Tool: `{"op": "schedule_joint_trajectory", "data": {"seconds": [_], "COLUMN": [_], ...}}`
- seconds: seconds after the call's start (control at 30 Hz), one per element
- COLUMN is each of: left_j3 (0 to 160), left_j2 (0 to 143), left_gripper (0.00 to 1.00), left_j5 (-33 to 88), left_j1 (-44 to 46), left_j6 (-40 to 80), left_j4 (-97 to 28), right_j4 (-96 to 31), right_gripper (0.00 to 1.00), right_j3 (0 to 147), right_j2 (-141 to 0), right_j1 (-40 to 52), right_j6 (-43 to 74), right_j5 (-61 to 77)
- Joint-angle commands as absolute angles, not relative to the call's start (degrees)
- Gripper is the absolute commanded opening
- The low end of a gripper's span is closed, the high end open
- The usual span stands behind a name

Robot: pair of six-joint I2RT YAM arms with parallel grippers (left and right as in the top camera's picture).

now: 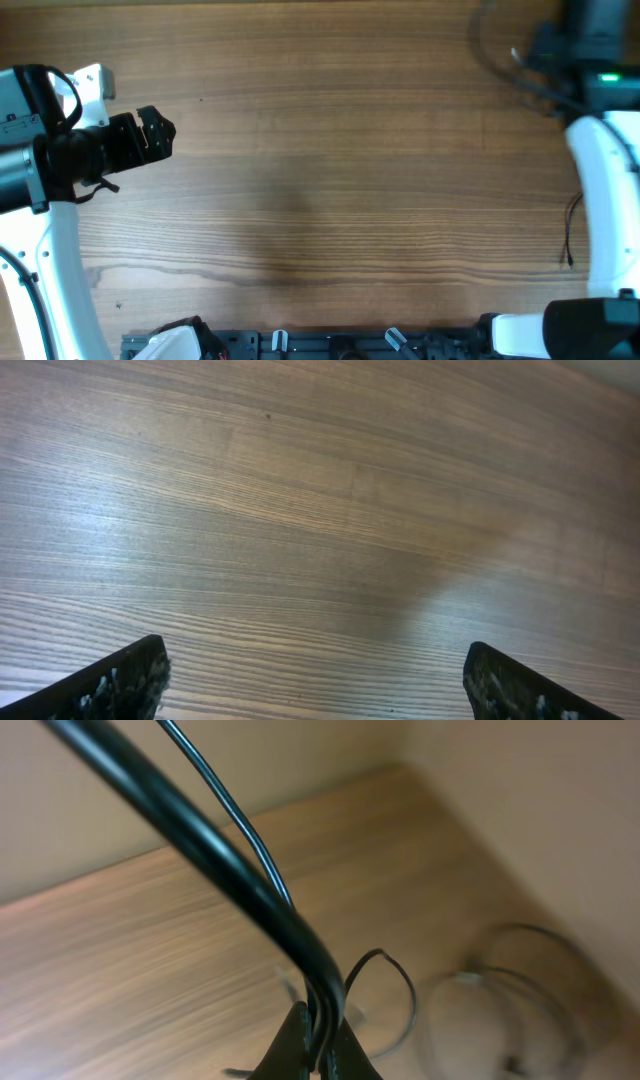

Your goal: Untangle cables

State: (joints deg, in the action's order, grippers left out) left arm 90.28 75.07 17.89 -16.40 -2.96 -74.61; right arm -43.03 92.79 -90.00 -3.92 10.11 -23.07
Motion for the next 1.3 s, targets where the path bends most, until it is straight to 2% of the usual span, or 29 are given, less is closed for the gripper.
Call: {"op": "schedule_joint_trajectory", "data": {"seconds": [0.0,0.07,0.2,0.37,0.57,0.6,0.63,0.67,0.7,0.83,0.9,1.0,1.1,1.27], "left_j3": [90.4,90.4,90.4,90.4,90.4,90.4,90.4,90.4,90.4,90.4,90.4,90.4,90.4,90.4], "left_j2": [75.1,75.1,75.1,75.1,75.1,75.1,75.1,75.1,75.1,75.1,75.1,75.1,75.1,75.1], "left_gripper": [0.96,0.97,0.97,0.97,0.97,0.96,0.97,0.96,0.97,0.97,0.97,0.96,0.97,0.98], "left_j5": [18.6,18.6,18.6,18.6,18.6,18.6,18.6,18.6,18.6,18.6,18.6,18.6,18.6,18.7], "left_j1": [-16.3,-16.3,-16.3,-16.3,-16.3,-16.3,-16.3,-16.3,-16.3,-16.3,-16.3,-16.3,-16.3,-16.3], "left_j6": [-4.1,-4.1,-4.1,-4.1,-4.1,-4.1,-4.1,-4.1,-4.1,-4.1,-4.1,-4.1,-4.1,-4.1], "left_j4": [-74.7,-74.8,-76.0,-77.5,-77.8,-77.9,-77.9,-77.8,-77.8,-77.8,-77.8,-77.8,-77.8,-78.2], "right_j4": [-40.7,-38.0,-33.0,-27.9,-33.7,-35.2,-35.5,-35.9,-37.4,-40.8,-40.5,-32.8,-28.1,-37.3], "right_gripper": [0.04,0.04,0.04,0.04,0.04,0.21,0.63,1.00,1.00,1.00,1.00,1.00,1.00,1.00], "right_j3": [92.9,92.9,92.9,92.9,92.9,92.9,92.9,92.9,92.9,92.9,92.9,92.9,92.9,92.9], "right_j2": [-89.8,-89.9,-92.7,-103.9,-112.4,-112.4,-112.3,-112.2,-111.9,-109.6,-106.2,-101.7,-97.6,-88.2], "right_j1": [-19.3,-28.8,-40.5,-43.9,-47.2,-48.4,-48.9,-49.3,-50.0,-51.9,-53.2,-53.1,-49.9,-32.7], "right_j6": [9.0,12.5,18.2,20.1,24.2,26.1,27.1,29.1,34.7,42.4,45.4,39.4,30.4,9.0], "right_j5": [-21.0,-13.3,0.4,4.8,-1.4,-2.6,-2.6,-2.6,-2.6,-2.0,6.7,35.8,52.8,42.4]}}
